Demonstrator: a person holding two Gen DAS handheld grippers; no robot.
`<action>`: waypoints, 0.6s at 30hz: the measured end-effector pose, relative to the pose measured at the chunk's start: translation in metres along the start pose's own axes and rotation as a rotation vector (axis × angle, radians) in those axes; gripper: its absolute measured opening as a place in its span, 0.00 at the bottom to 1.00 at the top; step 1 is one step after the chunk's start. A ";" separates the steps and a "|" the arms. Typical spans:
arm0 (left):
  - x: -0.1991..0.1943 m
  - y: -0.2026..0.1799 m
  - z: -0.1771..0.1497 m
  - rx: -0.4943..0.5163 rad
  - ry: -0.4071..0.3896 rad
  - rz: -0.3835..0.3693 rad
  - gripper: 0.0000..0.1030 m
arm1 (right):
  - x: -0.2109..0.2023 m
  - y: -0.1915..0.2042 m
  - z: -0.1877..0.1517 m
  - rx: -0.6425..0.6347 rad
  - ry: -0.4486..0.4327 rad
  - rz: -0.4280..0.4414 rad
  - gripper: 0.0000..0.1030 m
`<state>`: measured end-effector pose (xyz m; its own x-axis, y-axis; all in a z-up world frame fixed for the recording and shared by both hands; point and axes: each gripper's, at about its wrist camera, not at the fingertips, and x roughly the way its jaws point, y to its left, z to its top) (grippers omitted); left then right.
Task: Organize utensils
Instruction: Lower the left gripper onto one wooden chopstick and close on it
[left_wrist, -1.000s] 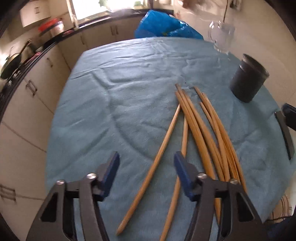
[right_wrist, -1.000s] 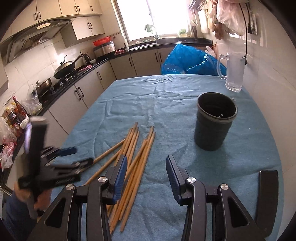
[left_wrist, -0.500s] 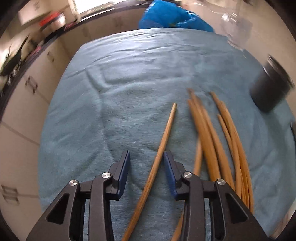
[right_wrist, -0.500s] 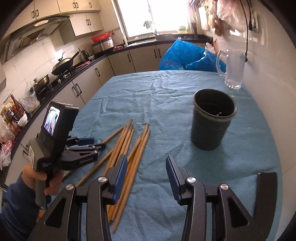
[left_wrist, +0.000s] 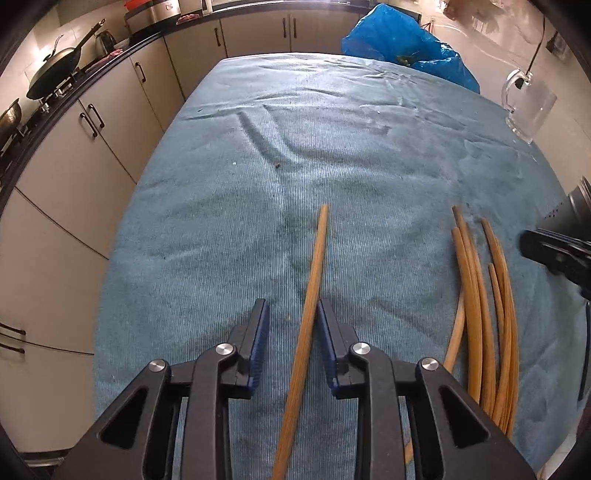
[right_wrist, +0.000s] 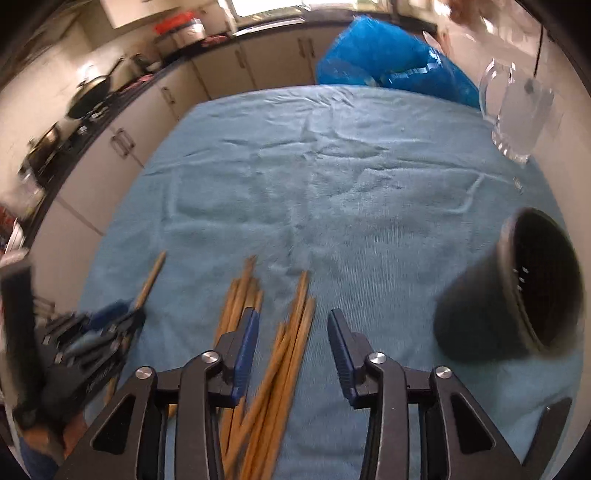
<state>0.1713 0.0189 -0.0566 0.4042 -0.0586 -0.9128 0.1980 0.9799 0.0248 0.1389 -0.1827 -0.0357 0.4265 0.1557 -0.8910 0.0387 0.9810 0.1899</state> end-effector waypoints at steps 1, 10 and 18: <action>0.001 0.001 0.003 0.000 0.005 -0.005 0.26 | 0.005 0.000 0.003 -0.001 0.010 -0.011 0.39; 0.015 -0.004 0.033 0.022 0.019 -0.004 0.26 | 0.040 0.001 0.020 -0.030 0.080 -0.061 0.30; 0.015 -0.010 0.040 0.028 0.010 -0.015 0.06 | 0.040 0.008 0.020 -0.099 0.075 -0.050 0.09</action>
<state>0.2105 0.0002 -0.0542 0.3919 -0.0710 -0.9172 0.2292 0.9731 0.0226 0.1748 -0.1710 -0.0619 0.3571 0.1110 -0.9275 -0.0329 0.9938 0.1063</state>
